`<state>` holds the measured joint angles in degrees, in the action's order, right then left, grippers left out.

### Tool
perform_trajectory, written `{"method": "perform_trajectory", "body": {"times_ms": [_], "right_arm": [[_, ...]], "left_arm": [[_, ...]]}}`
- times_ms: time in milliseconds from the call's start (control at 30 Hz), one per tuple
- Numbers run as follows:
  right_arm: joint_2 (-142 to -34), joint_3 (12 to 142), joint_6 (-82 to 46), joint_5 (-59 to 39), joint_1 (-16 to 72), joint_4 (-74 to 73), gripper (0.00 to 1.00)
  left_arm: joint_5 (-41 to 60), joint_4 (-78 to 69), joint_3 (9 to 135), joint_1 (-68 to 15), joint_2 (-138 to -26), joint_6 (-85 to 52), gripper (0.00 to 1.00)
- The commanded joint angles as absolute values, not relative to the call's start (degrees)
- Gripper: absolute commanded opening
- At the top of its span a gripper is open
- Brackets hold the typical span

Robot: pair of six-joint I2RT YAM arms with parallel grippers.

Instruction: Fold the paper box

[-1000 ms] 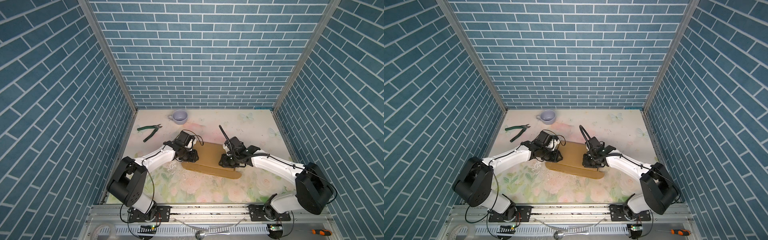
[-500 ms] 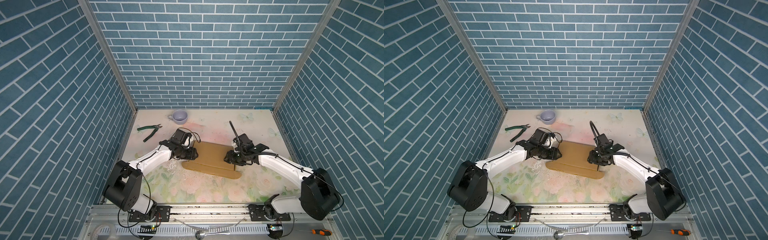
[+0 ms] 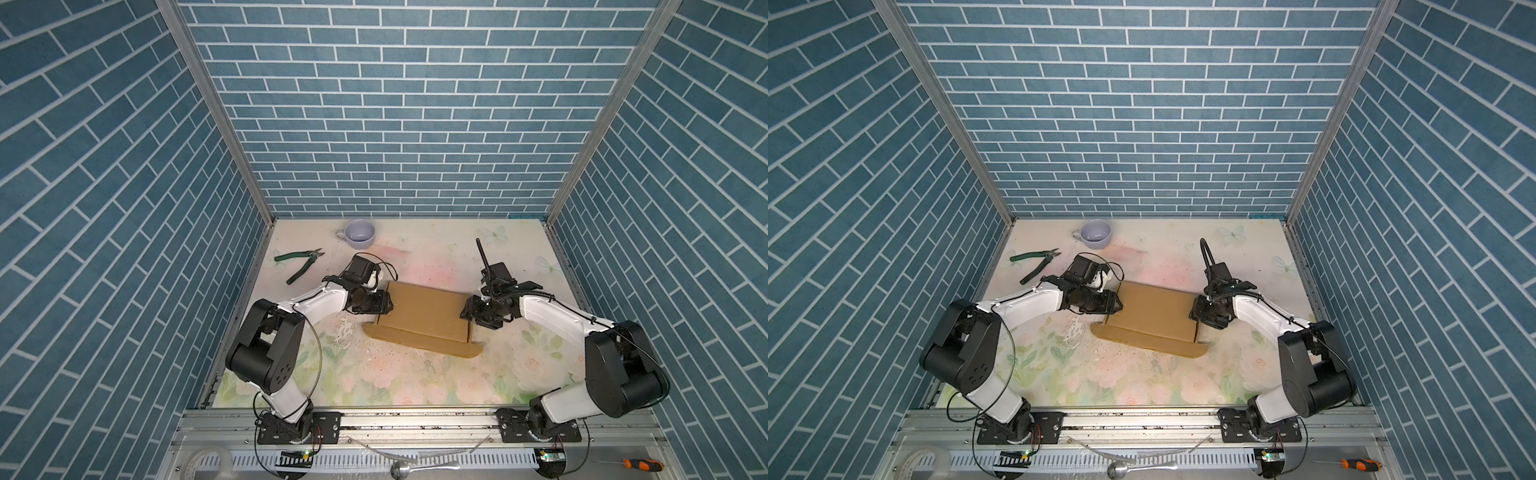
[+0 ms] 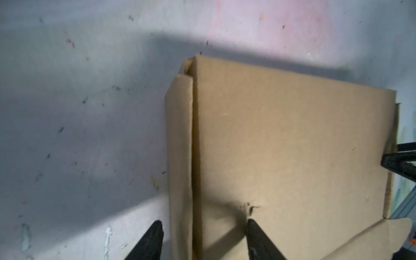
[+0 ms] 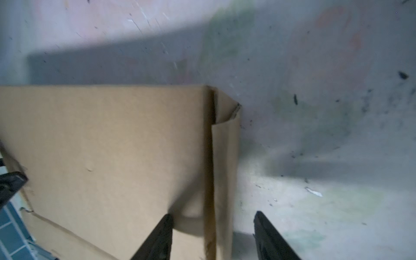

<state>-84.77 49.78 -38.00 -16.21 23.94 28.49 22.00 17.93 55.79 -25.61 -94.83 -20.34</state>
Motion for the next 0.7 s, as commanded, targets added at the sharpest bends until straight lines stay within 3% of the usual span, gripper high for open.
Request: {"method": "perform_trajectory", "body": {"times_ms": [0, 100, 167, 233, 300, 367, 400, 467, 500, 600, 667], "right_arm": [[-86.9, 50.6, -39.3, -18.9, 25.2, 24.7, 0.44], [-88.3, 51.1, -39.0, -19.3, 25.6, 24.1, 0.26], [-88.6, 51.6, -39.0, -18.9, 25.7, 24.0, 0.24], [-89.1, 52.4, -38.2, -18.4, 25.7, 24.5, 0.30], [-89.8, 53.4, -37.2, -17.9, 25.7, 26.2, 0.44], [-89.7, 53.8, -37.0, -18.1, 25.6, 26.2, 0.48], [-89.6, 53.7, -37.2, -18.5, 25.6, 25.6, 0.44], [-90.2, 53.9, -38.1, -20.5, 25.8, 23.6, 0.23], [-90.7, 54.1, -38.2, -20.7, 25.7, 23.6, 0.21], [-91.0, 54.5, -37.5, -19.9, 25.5, 24.9, 0.31], [-90.2, 54.6, -36.5, -19.2, 25.2, 25.8, 0.41]], "left_arm": [[22.5, 15.7, 54.2, -26.4, -95.0, -21.0, 0.49], [23.0, 14.8, 52.9, -26.5, -95.3, -21.9, 0.41], [22.7, 14.7, 52.3, -26.5, -94.9, -22.1, 0.41], [21.9, 15.4, 52.0, -26.5, -94.6, -22.0, 0.41], [21.1, 16.3, 51.5, -26.5, -94.2, -21.9, 0.41], [20.9, 16.3, 50.6, -26.5, -93.6, -22.1, 0.41], [21.1, 15.7, 49.9, -26.5, -93.4, -22.7, 0.40], [22.4, 12.7, 48.3, -26.5, -93.3, -24.5, 0.40], [22.5, 12.1, 47.9, -26.5, -93.3, -25.0, 0.40], [20.9, 14.7, 48.1, -26.2, -92.2, -24.3, 0.41], [18.8, 17.2, 48.4, -25.5, -90.4, -23.1, 0.48]]}}
